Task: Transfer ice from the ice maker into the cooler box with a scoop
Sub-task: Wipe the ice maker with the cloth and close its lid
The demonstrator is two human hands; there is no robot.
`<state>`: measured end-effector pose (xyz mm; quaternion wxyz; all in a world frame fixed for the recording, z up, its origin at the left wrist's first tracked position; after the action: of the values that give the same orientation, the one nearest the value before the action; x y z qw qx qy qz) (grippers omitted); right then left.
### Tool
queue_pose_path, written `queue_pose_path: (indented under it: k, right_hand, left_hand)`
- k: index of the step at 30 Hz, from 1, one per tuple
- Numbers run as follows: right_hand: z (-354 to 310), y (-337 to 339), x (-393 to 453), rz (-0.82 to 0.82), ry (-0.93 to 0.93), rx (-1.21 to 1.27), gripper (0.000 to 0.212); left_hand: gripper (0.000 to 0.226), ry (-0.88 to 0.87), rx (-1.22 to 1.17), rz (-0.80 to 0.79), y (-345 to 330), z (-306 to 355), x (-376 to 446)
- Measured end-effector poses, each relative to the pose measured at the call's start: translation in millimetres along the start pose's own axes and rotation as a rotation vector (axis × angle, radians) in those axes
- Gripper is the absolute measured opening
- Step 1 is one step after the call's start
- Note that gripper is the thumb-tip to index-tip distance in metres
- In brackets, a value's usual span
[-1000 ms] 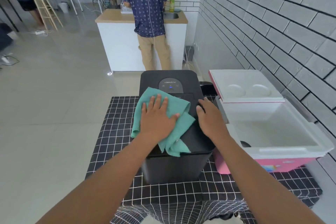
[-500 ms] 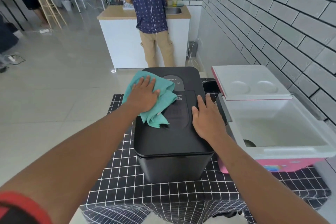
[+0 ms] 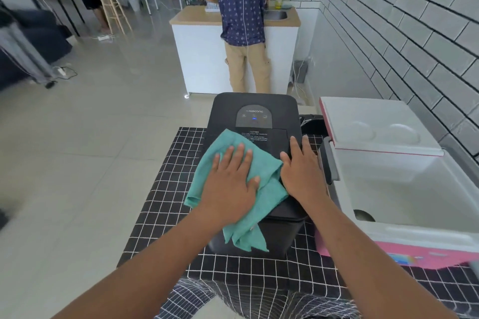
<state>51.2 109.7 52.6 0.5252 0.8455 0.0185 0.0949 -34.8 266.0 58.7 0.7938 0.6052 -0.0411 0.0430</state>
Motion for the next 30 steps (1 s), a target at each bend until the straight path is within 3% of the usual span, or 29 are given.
queue_pose_path:
  k: [5, 12, 14, 17, 20, 22, 25, 28, 30]
  right_hand:
    - [14, 2, 7, -0.04, 0.002, 0.189, 0.05]
    - [15, 6, 14, 0.017, 0.131, 0.04, 0.047]
    - [10, 15, 21, 0.021, 0.182, 0.082, 0.045]
    - [1, 33, 33, 0.037, 0.215, 0.246, 0.037]
    - [-18, 42, 36, -0.045, 0.274, 0.285, 0.029]
    - [-31, 40, 32, -0.224, 0.339, 0.312, 0.026]
    - [-45, 31, 27, -0.37, 0.349, 0.327, 0.019]
    - [-51, 24, 27, -0.34, 0.323, 0.275, 0.023]
    - [-56, 22, 25, -0.34, 0.318, 0.299, 0.029]
  left_hand:
    - [0.066, -0.039, -0.029, -0.001, -5, 5, -9]
    - [0.064, -0.006, -0.156, -0.053, 13, -6, 15]
    - [0.057, -0.06, -0.318, -0.067, 18, -7, 11]
    - [0.034, -0.103, -0.807, -0.036, 25, -8, -3]
    - [0.03, -0.05, -1.04, 0.232, 31, -16, -18]
    - [0.03, -0.012, -0.905, 0.385, 28, -24, -25]
    - [0.041, 0.106, -0.489, 0.413, 18, -37, -34]
    - [0.068, 0.421, -0.534, 0.342, 14, -48, -49]
    - [0.063, 0.535, -0.623, 0.311, 17, -55, -58]
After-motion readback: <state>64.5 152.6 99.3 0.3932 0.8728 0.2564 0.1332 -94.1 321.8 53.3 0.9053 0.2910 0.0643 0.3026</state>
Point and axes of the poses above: each hand's wrist, its own x-axis towards the middle knuckle, its own y-axis out of the back of the hand, z = x × y, the point moved 1 cm from there along x, towards the middle knuckle, and after that the axes turned 5 degrees about -x, right-handed, at the moved point
